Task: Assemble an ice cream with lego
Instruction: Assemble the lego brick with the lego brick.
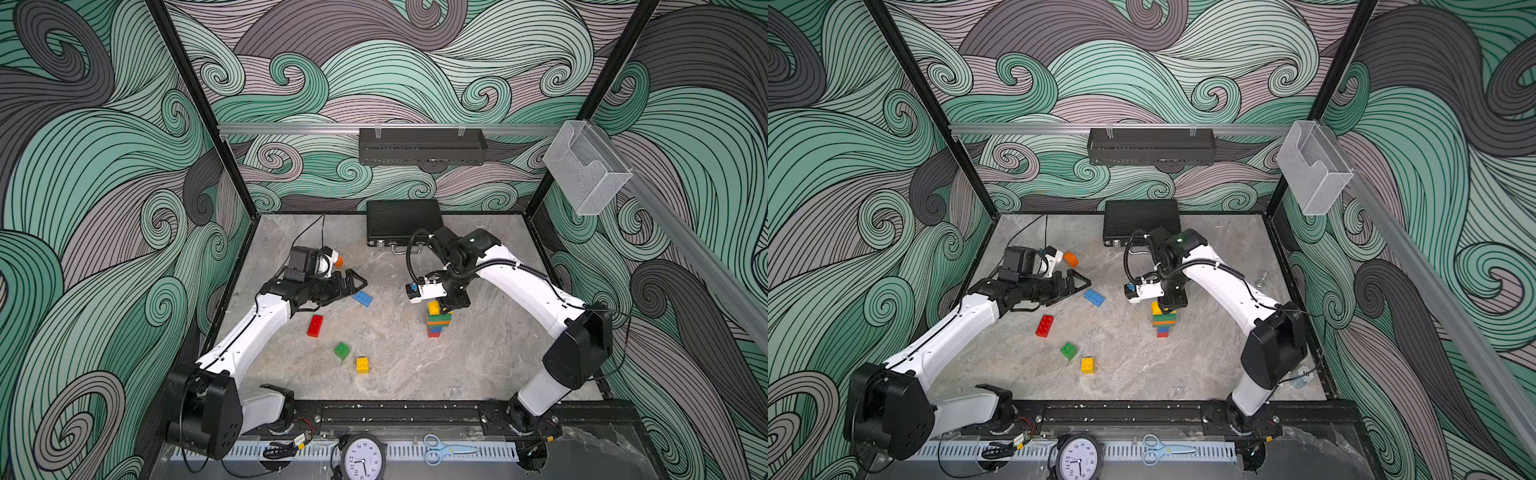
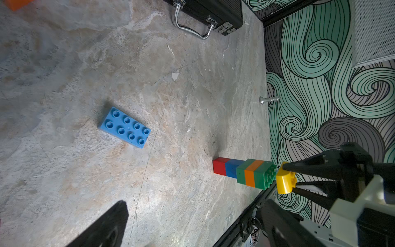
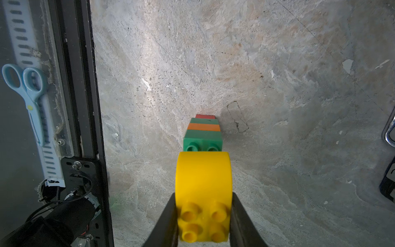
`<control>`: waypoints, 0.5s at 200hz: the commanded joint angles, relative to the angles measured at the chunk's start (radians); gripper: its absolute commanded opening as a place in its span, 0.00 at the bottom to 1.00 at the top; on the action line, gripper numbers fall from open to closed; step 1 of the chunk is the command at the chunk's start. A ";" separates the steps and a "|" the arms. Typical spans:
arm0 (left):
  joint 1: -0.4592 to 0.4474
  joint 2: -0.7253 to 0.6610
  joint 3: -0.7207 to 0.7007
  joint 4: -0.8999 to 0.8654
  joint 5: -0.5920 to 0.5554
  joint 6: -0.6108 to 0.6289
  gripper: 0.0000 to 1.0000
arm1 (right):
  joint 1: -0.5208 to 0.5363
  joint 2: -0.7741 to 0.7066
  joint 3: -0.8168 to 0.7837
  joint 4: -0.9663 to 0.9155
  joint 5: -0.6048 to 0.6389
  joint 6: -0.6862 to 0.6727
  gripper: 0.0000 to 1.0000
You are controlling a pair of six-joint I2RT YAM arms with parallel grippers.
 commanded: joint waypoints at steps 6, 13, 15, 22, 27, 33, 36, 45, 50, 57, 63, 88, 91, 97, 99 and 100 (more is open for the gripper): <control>0.003 0.004 -0.003 0.010 0.014 0.001 0.98 | 0.008 0.009 -0.014 -0.019 -0.031 0.003 0.00; 0.003 0.005 -0.001 0.012 0.014 0.000 0.98 | 0.009 0.008 -0.018 -0.017 -0.029 0.004 0.00; 0.002 0.005 -0.001 0.012 0.015 0.000 0.98 | 0.008 0.009 -0.018 -0.016 -0.027 0.004 0.00; 0.003 0.006 0.000 0.010 0.014 0.000 0.98 | 0.009 0.009 -0.019 -0.014 -0.027 0.005 0.00; 0.003 0.004 -0.001 0.011 0.014 0.000 0.98 | 0.009 0.009 -0.020 -0.012 -0.027 0.004 0.00; 0.004 0.005 -0.003 0.011 0.014 -0.001 0.98 | 0.009 0.008 -0.023 -0.008 -0.026 0.004 0.00; 0.004 0.004 -0.003 0.010 0.015 0.000 0.98 | 0.011 0.008 -0.023 -0.006 -0.026 0.005 0.00; 0.003 0.005 -0.002 0.010 0.014 0.000 0.98 | 0.009 0.009 -0.025 -0.004 -0.025 0.004 0.00; 0.004 0.004 -0.002 0.010 0.014 0.000 0.98 | 0.011 0.009 -0.025 -0.002 -0.025 0.003 0.00; 0.002 0.004 -0.003 0.010 0.014 -0.001 0.98 | 0.009 0.012 -0.025 -0.002 -0.025 0.003 0.00; 0.002 0.004 -0.004 0.010 0.014 0.000 0.98 | 0.010 0.014 -0.025 -0.001 -0.025 0.004 0.00; 0.003 0.001 -0.004 0.009 0.011 -0.002 0.98 | 0.010 0.023 -0.021 0.006 -0.024 0.004 0.00; 0.003 0.001 -0.004 0.009 0.011 -0.001 0.98 | 0.009 0.024 -0.022 0.006 -0.025 0.003 0.00; 0.002 0.001 -0.003 0.009 0.011 -0.001 0.98 | 0.009 0.026 -0.022 0.008 -0.024 0.006 0.00; 0.003 0.001 -0.003 0.008 0.011 -0.001 0.98 | 0.009 0.027 -0.022 0.009 -0.026 0.006 0.00; 0.003 0.001 -0.003 0.007 0.011 0.000 0.98 | 0.010 0.027 -0.021 0.010 -0.027 0.004 0.00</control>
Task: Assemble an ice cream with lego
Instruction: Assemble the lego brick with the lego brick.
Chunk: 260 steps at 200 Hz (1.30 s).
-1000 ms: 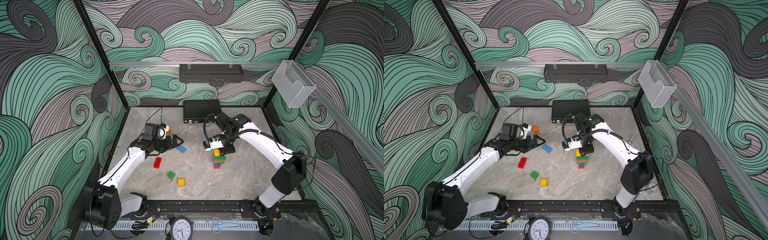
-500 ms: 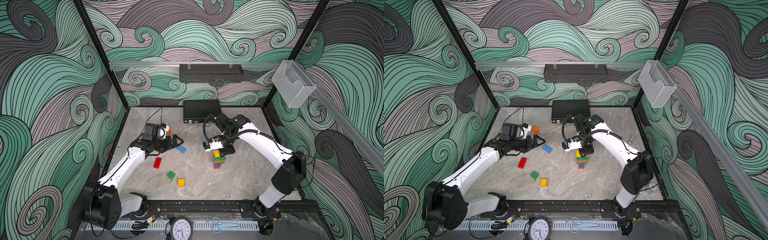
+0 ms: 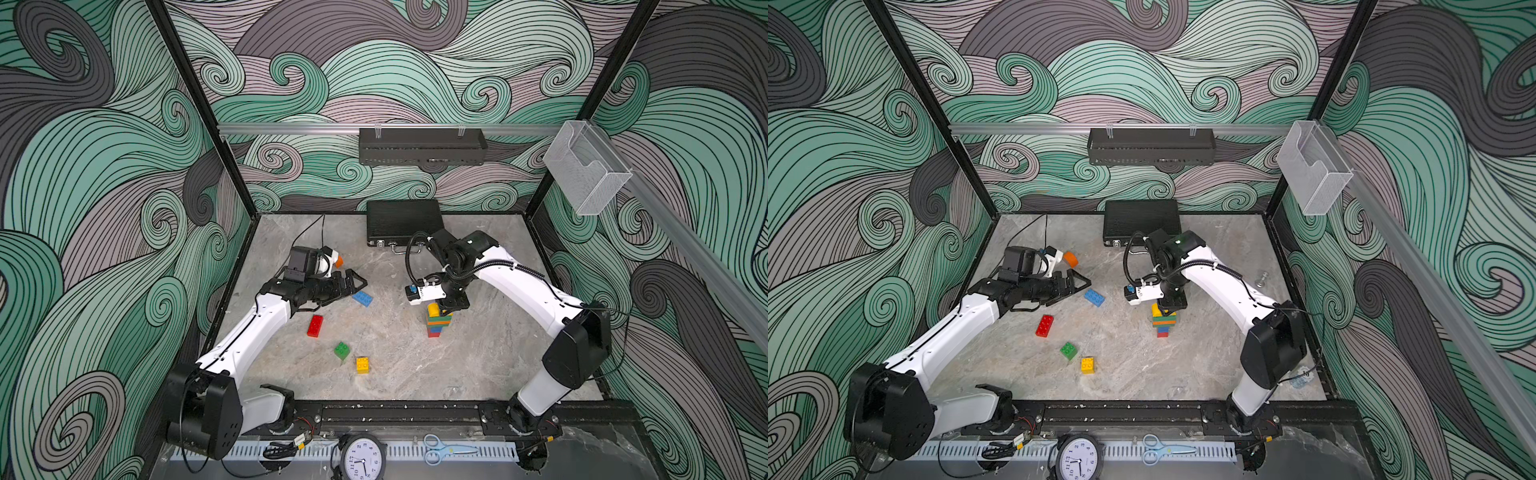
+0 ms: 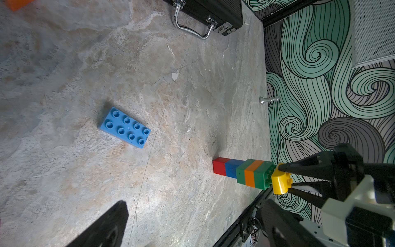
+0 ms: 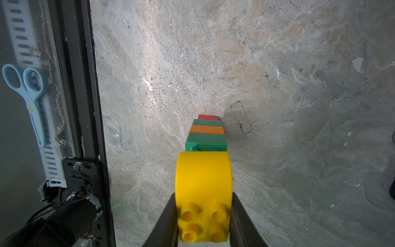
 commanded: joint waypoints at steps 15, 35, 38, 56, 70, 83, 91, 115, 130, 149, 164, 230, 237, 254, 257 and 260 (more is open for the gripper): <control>0.002 0.001 -0.002 0.005 0.011 0.000 0.98 | 0.007 0.026 -0.001 -0.005 -0.024 -0.003 0.00; 0.003 0.001 -0.001 0.002 0.008 0.002 0.98 | 0.007 0.032 -0.004 -0.004 -0.019 -0.005 0.00; 0.003 0.000 0.000 0.003 0.008 0.001 0.98 | 0.007 0.032 -0.004 -0.005 -0.018 -0.005 0.00; 0.003 0.001 -0.001 0.003 0.007 0.002 0.98 | 0.007 0.035 -0.004 -0.005 -0.015 -0.005 0.00; 0.002 0.002 0.001 0.002 0.008 0.002 0.98 | 0.007 0.036 -0.006 -0.004 -0.013 -0.003 0.00; 0.002 0.002 0.001 0.001 0.007 0.002 0.98 | 0.007 0.033 -0.009 -0.005 -0.012 -0.003 0.00; 0.003 0.003 0.002 0.002 0.006 0.002 0.98 | 0.007 0.030 -0.014 -0.005 -0.011 -0.006 0.00; 0.003 0.004 0.005 0.002 0.008 0.002 0.98 | 0.006 0.026 -0.024 -0.005 -0.003 -0.014 0.00; 0.003 0.004 0.005 0.002 0.008 0.002 0.98 | 0.006 0.021 -0.024 -0.001 -0.009 -0.016 0.00; 0.003 0.004 0.008 0.002 0.007 0.001 0.98 | 0.005 0.016 -0.021 0.001 -0.016 -0.017 0.00; 0.003 0.002 0.005 -0.001 0.007 0.002 0.98 | 0.006 0.013 -0.016 0.001 -0.017 -0.021 0.00; 0.002 -0.011 0.003 -0.008 0.000 0.002 0.98 | 0.006 0.000 -0.004 0.001 -0.006 -0.016 0.00; 0.003 -0.011 0.004 -0.008 0.000 0.002 0.98 | 0.006 -0.002 -0.004 0.001 -0.004 -0.016 0.00; 0.003 -0.011 0.004 -0.010 -0.001 0.004 0.98 | 0.005 -0.007 -0.004 0.002 -0.004 -0.014 0.00; 0.002 -0.012 0.004 -0.010 0.000 0.004 0.98 | 0.006 -0.008 -0.005 0.001 -0.003 -0.014 0.00; 0.002 -0.012 0.004 -0.009 -0.001 0.004 0.98 | 0.005 -0.010 -0.006 0.001 -0.003 -0.015 0.00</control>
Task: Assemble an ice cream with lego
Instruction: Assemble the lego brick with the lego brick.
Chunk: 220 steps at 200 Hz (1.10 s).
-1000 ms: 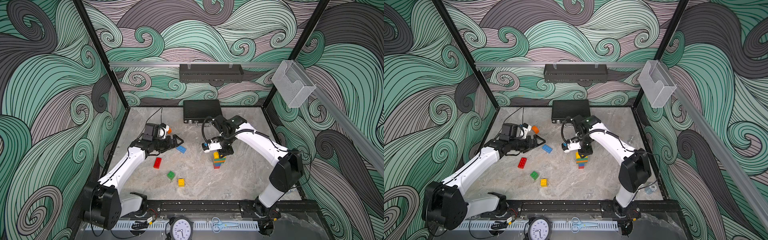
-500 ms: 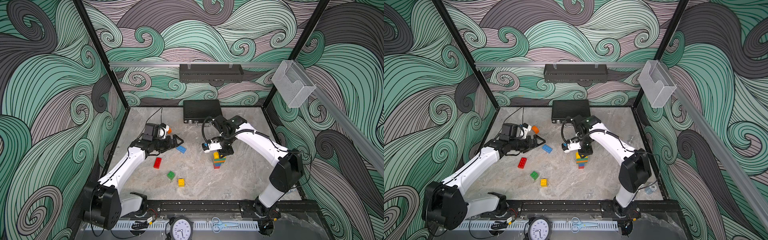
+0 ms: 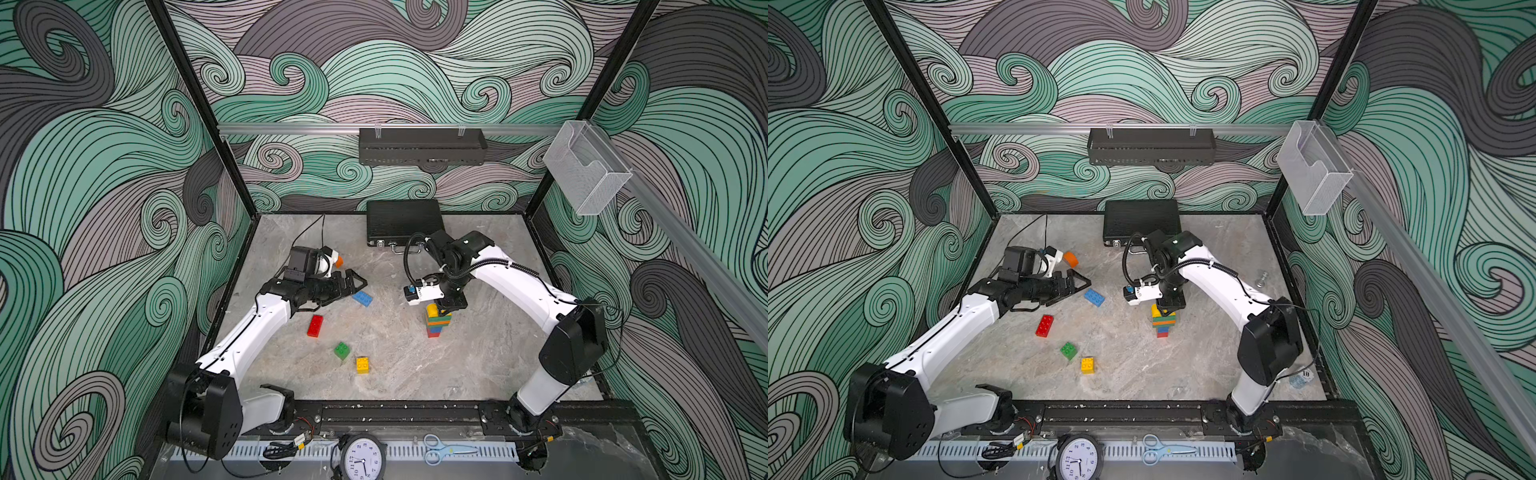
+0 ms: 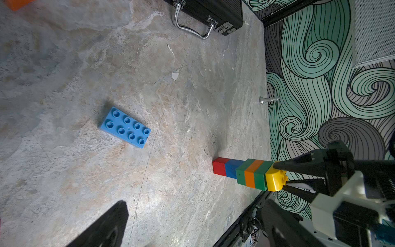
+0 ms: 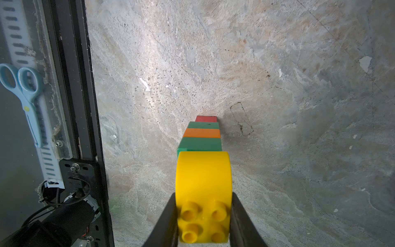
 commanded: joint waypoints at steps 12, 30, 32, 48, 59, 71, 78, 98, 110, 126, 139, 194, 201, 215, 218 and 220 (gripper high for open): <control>0.002 -0.011 0.005 -0.009 -0.001 0.004 0.98 | 0.006 -0.032 -0.002 -0.011 -0.005 -0.008 0.00; 0.002 -0.011 0.005 -0.009 -0.001 0.002 0.98 | 0.006 -0.034 -0.002 -0.011 -0.004 -0.008 0.00; 0.002 -0.011 0.005 -0.009 -0.001 0.002 0.98 | 0.006 -0.034 -0.001 -0.010 -0.005 -0.007 0.00; 0.003 -0.012 0.006 -0.009 0.000 0.002 0.98 | 0.006 -0.033 -0.001 -0.012 -0.004 -0.007 0.00; 0.002 -0.013 0.005 -0.009 -0.001 0.002 0.98 | 0.006 -0.033 -0.003 -0.015 -0.003 -0.010 0.00; 0.003 -0.015 0.006 -0.010 -0.002 0.002 0.98 | 0.007 -0.033 -0.004 -0.018 -0.003 -0.009 0.00; 0.003 -0.015 0.005 -0.010 -0.002 0.001 0.98 | 0.008 -0.033 -0.004 -0.019 -0.002 -0.009 0.00; 0.002 -0.015 0.004 -0.012 -0.004 0.003 0.98 | 0.007 -0.033 -0.011 -0.018 0.000 -0.009 0.00; 0.003 -0.015 0.003 -0.011 -0.004 0.002 0.98 | 0.007 -0.034 -0.013 -0.020 -0.001 -0.009 0.00; 0.003 -0.015 0.002 -0.010 -0.004 0.002 0.98 | 0.009 -0.035 -0.017 -0.020 -0.003 -0.009 0.00; 0.003 -0.014 0.003 -0.010 -0.004 0.002 0.98 | 0.009 -0.033 -0.020 -0.019 -0.002 -0.009 0.00; 0.002 -0.012 0.004 -0.010 -0.005 0.002 0.98 | 0.013 -0.026 -0.020 -0.018 -0.002 -0.010 0.00; 0.003 -0.012 0.004 -0.010 -0.005 0.002 0.98 | 0.012 -0.024 -0.022 -0.018 -0.003 -0.010 0.00; 0.002 -0.013 0.004 -0.010 -0.005 0.003 0.98 | 0.013 -0.023 -0.025 -0.017 0.001 -0.014 0.00; 0.002 -0.013 0.004 -0.010 -0.005 0.004 0.98 | 0.012 -0.023 -0.025 -0.017 0.002 -0.015 0.00; 0.003 -0.013 0.004 -0.010 -0.005 0.004 0.98 | 0.012 -0.024 -0.026 -0.017 0.002 -0.014 0.00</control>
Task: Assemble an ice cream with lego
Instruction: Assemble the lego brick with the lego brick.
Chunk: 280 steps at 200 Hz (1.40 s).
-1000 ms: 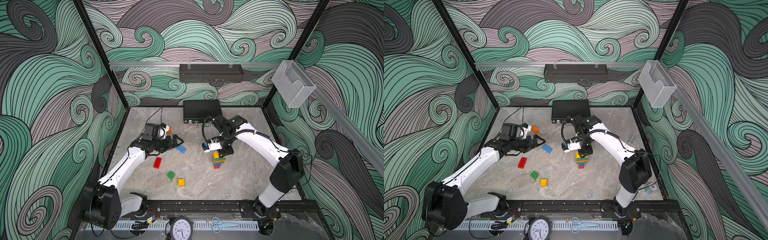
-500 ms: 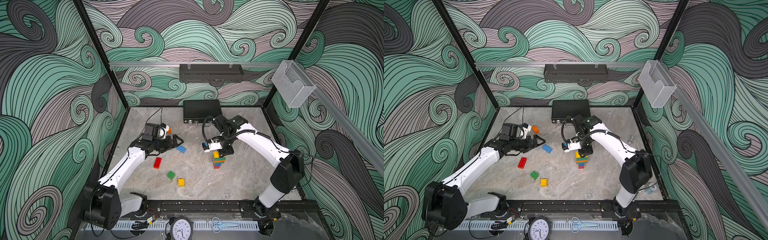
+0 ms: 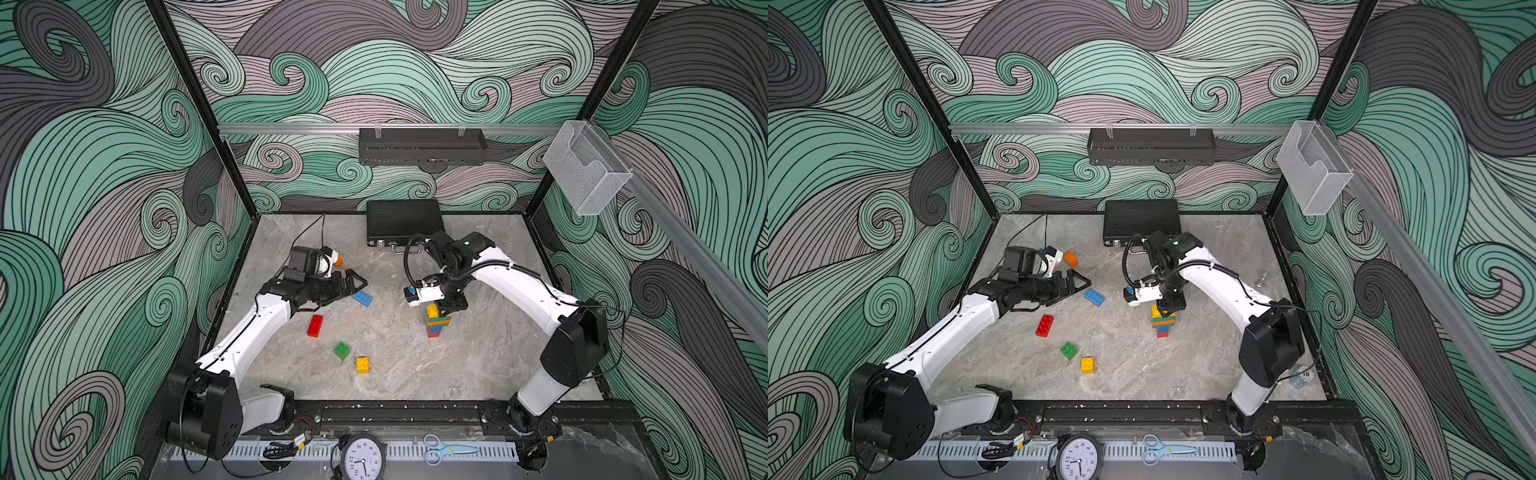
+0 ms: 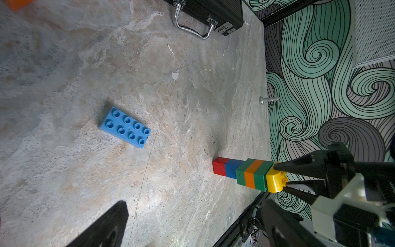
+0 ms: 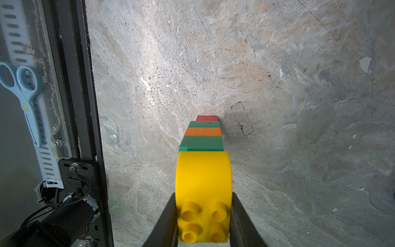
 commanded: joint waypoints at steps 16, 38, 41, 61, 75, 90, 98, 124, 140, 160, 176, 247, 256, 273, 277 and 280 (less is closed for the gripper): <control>0.003 -0.013 0.004 -0.010 -0.004 0.003 0.98 | 0.008 -0.020 -0.019 -0.011 0.002 -0.017 0.00; 0.004 -0.014 0.004 -0.009 -0.005 0.004 0.98 | 0.009 -0.037 -0.030 0.013 0.002 -0.023 0.00; 0.002 -0.013 0.004 -0.010 -0.004 0.004 0.98 | 0.009 -0.039 -0.030 0.013 0.002 -0.026 0.00; 0.003 -0.015 0.002 -0.009 -0.005 0.003 0.98 | 0.008 -0.042 -0.031 0.018 0.002 -0.033 0.00; 0.002 -0.017 0.001 -0.010 -0.006 0.004 0.98 | 0.008 -0.043 -0.035 0.020 0.002 -0.039 0.00; 0.003 -0.019 0.001 -0.010 -0.006 0.004 0.98 | 0.008 -0.045 -0.039 0.022 0.002 -0.046 0.00; 0.003 -0.021 0.000 -0.010 -0.006 0.004 0.98 | 0.008 -0.045 -0.040 0.021 0.001 -0.048 0.00; 0.003 -0.022 0.000 -0.012 -0.007 0.005 0.98 | 0.007 -0.035 -0.047 0.019 0.011 -0.054 0.00; 0.003 -0.023 0.001 -0.014 -0.007 0.007 0.98 | 0.006 -0.035 -0.051 0.019 0.012 -0.061 0.00; 0.002 -0.025 0.001 -0.016 -0.009 0.007 0.98 | 0.006 -0.038 -0.057 0.016 0.010 -0.076 0.00; 0.003 -0.026 0.001 -0.015 -0.009 0.007 0.98 | 0.002 -0.035 -0.062 0.007 0.004 -0.089 0.00; 0.003 -0.023 0.005 -0.021 -0.009 0.012 0.98 | 0.000 0.022 -0.048 -0.039 0.039 -0.100 0.00; 0.003 -0.024 0.006 -0.021 -0.011 0.012 0.98 | 0.003 0.026 -0.045 -0.039 0.037 -0.095 0.00; 0.003 -0.022 0.006 -0.020 -0.011 0.012 0.98 | 0.010 0.038 -0.022 -0.052 0.011 -0.079 0.00; 0.002 -0.023 0.005 -0.021 -0.011 0.012 0.98 | 0.009 0.043 -0.014 -0.057 0.005 -0.075 0.00; 0.002 -0.022 0.006 -0.020 -0.011 0.012 0.98 | 0.009 0.046 -0.008 -0.062 0.001 -0.071 0.00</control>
